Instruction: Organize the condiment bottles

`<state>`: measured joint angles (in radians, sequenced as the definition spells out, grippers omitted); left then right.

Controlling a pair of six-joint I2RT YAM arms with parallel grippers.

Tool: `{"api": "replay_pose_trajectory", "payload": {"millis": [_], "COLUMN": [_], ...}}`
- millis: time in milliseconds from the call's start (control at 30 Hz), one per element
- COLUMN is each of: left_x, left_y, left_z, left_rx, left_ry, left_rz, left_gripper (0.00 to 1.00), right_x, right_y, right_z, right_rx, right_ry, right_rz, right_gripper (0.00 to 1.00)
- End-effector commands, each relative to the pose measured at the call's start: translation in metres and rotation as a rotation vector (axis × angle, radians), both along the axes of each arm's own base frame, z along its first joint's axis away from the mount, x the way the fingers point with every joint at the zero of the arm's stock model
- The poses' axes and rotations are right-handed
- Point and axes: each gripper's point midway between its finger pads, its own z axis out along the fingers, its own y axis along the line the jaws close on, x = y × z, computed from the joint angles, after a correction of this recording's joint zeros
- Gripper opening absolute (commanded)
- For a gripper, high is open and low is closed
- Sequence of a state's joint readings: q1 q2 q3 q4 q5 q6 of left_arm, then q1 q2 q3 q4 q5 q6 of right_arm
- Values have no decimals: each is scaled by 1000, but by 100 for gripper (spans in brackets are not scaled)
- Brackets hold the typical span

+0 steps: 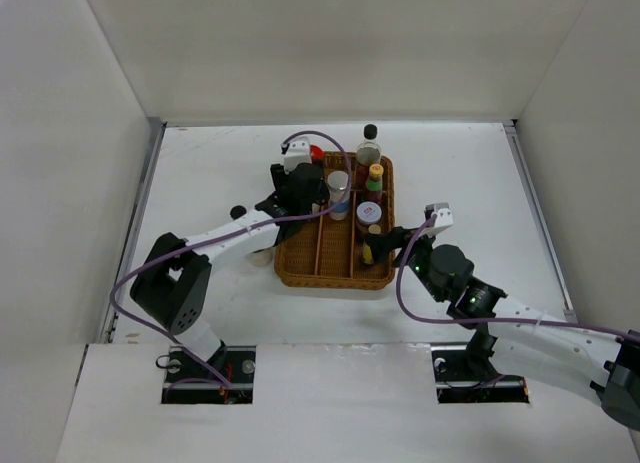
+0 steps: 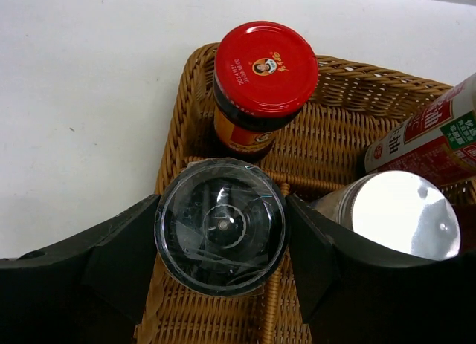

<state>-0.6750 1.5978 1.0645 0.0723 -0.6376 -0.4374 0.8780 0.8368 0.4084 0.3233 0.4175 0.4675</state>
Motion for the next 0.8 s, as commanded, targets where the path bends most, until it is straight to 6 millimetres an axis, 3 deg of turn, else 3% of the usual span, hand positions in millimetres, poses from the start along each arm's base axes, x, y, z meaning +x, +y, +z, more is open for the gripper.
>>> {"api": "replay_pose_trajectory", "payload": {"millis": [0,200,300,433,533,667,767], "left_x": [14,10,8,2,-5,-25,-50], "left_y": [-14,-14,-14,-10,-8,4,22], "left_z": [26,1,3,30,60,92,98], "left_rx": [-64,-21,-17,-28,-48,-66,-71], "left_ry": [-102,-65,-72,-131,-192,-251,-243], "left_rz": [-4,4,12,24,18,19,23], "left_gripper": [54,58,68,84,90,91,89], "right_x": [-1,-1,0,-1,-2,-1,-2], "right_y": [4,4,4,2,3,1,3], "right_z": [19,18,18,20,20,22,19], "right_rx": [55,56,53,57,61,60,61], "right_ry": [-50,-46,-46,-54,-49,-58,-49], "right_rz": [15,17,14,10,17,9,17], "right_gripper": [85,85,86,89,89,89,89]}}
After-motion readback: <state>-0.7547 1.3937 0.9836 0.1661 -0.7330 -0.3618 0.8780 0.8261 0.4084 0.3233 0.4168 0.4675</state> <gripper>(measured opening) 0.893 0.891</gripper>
